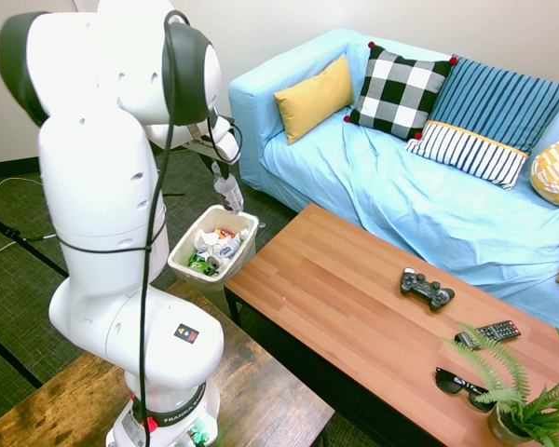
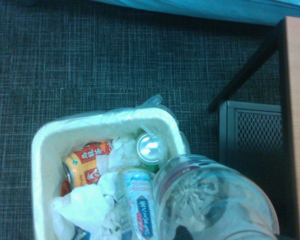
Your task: Throw the bottle in the trash bin
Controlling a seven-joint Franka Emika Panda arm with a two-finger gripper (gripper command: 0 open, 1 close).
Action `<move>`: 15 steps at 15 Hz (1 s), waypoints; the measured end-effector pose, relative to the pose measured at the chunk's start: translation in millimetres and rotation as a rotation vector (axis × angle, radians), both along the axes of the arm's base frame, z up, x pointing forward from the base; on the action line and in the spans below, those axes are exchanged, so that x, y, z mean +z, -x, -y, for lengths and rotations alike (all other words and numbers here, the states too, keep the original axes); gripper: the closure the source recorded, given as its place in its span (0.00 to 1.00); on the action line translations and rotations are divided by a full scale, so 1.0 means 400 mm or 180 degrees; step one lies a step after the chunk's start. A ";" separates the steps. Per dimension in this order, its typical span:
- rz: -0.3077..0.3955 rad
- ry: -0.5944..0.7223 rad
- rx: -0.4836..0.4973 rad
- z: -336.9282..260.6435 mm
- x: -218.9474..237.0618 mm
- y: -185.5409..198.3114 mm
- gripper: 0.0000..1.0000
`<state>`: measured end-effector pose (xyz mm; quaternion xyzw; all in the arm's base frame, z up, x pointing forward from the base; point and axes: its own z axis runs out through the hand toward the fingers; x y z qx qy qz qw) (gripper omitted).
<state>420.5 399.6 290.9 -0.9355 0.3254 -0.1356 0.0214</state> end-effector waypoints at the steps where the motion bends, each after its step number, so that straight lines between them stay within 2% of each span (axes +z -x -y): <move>1: -0.0003 0.0020 0.0012 -0.036 -0.030 -0.013 1.00; 2: 0.0002 0.0047 0.0025 -0.068 -0.056 -0.024 1.00; 3: 0.0002 0.0078 0.0034 -0.096 -0.079 -0.030 0.00; 8: -0.0021 0.0213 0.0012 -0.137 -0.140 -0.039 0.00; 15: -0.0033 0.0199 -0.0049 -0.160 -0.148 -0.048 0.00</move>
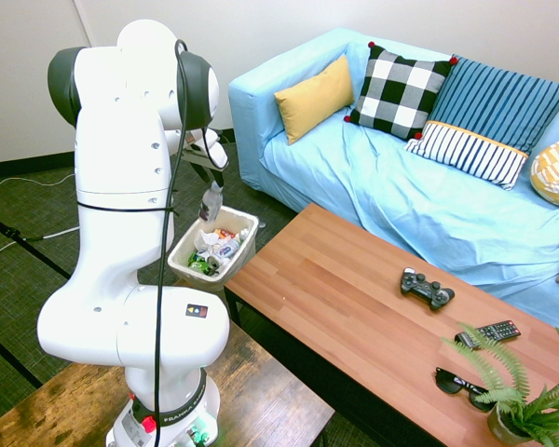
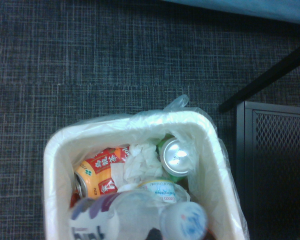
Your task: Throw the bottle in the trash bin
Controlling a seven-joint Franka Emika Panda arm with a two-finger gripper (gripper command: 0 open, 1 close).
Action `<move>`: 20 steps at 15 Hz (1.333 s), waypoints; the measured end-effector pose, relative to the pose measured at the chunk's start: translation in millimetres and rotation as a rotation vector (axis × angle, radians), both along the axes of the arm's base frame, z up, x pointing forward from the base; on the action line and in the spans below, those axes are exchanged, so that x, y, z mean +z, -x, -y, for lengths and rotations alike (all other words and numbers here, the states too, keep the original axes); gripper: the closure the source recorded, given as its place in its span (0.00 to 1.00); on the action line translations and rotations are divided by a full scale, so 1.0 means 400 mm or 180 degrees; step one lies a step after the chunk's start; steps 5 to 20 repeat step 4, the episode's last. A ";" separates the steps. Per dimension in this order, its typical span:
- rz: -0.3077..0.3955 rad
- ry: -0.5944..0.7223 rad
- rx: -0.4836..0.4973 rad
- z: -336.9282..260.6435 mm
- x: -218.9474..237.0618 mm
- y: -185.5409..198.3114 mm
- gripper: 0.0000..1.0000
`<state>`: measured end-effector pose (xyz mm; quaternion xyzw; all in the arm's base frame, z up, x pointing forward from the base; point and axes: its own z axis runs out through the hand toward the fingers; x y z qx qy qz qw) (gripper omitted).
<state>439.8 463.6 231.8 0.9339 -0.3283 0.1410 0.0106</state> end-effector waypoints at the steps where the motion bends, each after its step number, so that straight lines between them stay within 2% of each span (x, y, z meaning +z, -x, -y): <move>1: 0.0005 -0.0007 -0.0020 -0.001 0.004 -0.005 0.00; 20: 0.0026 -0.0007 -0.0070 0.004 0.017 -0.022 0.00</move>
